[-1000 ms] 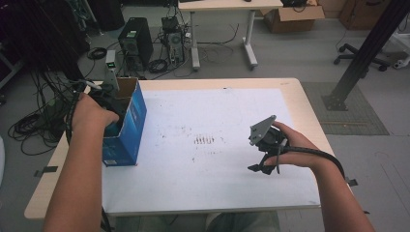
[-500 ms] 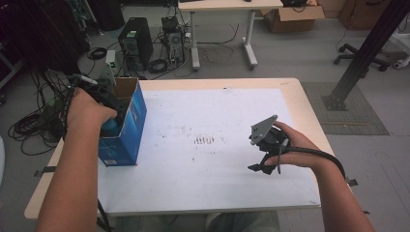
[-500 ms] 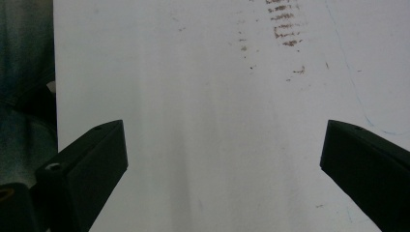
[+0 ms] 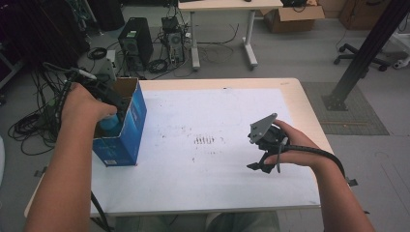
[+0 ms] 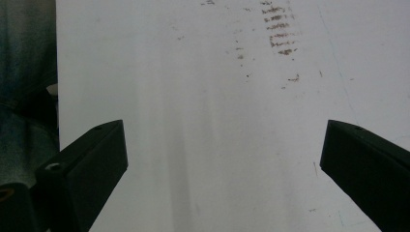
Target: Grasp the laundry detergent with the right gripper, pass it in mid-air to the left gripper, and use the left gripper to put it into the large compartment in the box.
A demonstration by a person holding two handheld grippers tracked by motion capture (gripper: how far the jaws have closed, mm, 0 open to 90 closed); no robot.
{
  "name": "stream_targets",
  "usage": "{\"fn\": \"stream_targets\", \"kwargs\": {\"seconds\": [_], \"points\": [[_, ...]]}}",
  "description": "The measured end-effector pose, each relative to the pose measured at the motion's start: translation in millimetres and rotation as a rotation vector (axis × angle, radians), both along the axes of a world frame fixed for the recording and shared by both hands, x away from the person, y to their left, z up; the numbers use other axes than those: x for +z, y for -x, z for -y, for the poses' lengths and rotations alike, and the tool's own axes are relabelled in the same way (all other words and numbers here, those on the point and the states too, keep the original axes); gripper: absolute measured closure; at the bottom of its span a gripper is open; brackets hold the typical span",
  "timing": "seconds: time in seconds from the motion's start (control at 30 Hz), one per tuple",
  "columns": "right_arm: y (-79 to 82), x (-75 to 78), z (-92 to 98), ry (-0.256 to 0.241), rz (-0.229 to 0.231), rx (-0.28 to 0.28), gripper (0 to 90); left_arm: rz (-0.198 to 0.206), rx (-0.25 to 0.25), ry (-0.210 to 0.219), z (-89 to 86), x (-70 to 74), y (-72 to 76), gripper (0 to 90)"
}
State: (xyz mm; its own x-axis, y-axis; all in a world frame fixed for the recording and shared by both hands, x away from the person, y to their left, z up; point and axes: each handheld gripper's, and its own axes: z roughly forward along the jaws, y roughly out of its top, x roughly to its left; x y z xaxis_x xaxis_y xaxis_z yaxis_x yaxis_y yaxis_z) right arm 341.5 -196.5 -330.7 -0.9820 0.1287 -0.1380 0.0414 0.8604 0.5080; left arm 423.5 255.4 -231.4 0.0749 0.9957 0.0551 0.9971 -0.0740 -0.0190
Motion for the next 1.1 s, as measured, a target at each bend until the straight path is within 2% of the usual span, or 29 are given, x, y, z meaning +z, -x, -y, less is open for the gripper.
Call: {"fn": "stream_targets", "kwargs": {"seconds": [0.1, 0.23, 0.3, 0.47, 0.6, 0.8, 0.87, 0.9, 0.93, 0.97, 1.07, 1.1], "points": [[-0.1, 2.1, -0.5, -0.003, 0.003, 0.002, 3.0, 0.011, -0.008, -0.004, 3.9, 8.1, 1.5, 6.3], [-0.4, 5.1, -0.9, 0.000, 0.004, 0.001, 3.0, 0.012, -0.044, 0.019, 9.0, 19.6, 3.6, 2.3], [-0.6, 6.5, -0.7, 0.000, 0.002, -0.002, 3.0, 0.018, -0.068, 0.016, 11.5, 25.3, 4.5, 1.2], [-1.6, 8.3, -0.7, 0.008, 0.001, 0.002, 3.0, 0.022, -0.176, -0.014, 27.8, 39.7, 5.7, 0.2], [-2.6, 14.1, -1.7, 0.017, 0.005, 0.007, 3.1, 0.058, -0.262, -0.040, 44.0, 56.1, 8.1, 0.2], [-6.0, 20.2, -1.7, 0.027, 0.005, 0.005, 3.1, 0.081, -0.366, -0.028, 67.5, 79.7, 13.3, 0.2], [-6.8, 22.0, -1.6, 0.030, 0.004, 0.003, 3.1, 0.084, -0.439, -0.022, 76.7, 85.7, 16.3, 0.2], [-6.7, 23.0, -1.9, 0.033, 0.003, 0.001, 3.1, 0.087, -0.491, -0.026, 81.7, 87.2, 18.4, 0.2], [-7.1, 24.1, -2.2, 0.035, 0.007, 0.005, 3.1, 0.084, -0.520, -0.021, 85.2, 88.0, 19.9, 0.2], [-7.1, 24.6, -2.5, 0.035, 0.004, 0.005, 3.1, 0.082, -0.584, -0.028, 91.3, 88.7, 22.7, 0.2], [-7.9, 28.1, -4.1, 0.051, 0.004, 0.004, 3.1, 0.071, -0.706, -0.020, 103.7, 88.2, 28.7, 0.2], [-8.2, 29.0, -4.6, 0.051, 0.006, 0.007, 3.1, 0.071, -0.733, -0.020, 106.3, 87.8, 29.8, 0.2]]}}
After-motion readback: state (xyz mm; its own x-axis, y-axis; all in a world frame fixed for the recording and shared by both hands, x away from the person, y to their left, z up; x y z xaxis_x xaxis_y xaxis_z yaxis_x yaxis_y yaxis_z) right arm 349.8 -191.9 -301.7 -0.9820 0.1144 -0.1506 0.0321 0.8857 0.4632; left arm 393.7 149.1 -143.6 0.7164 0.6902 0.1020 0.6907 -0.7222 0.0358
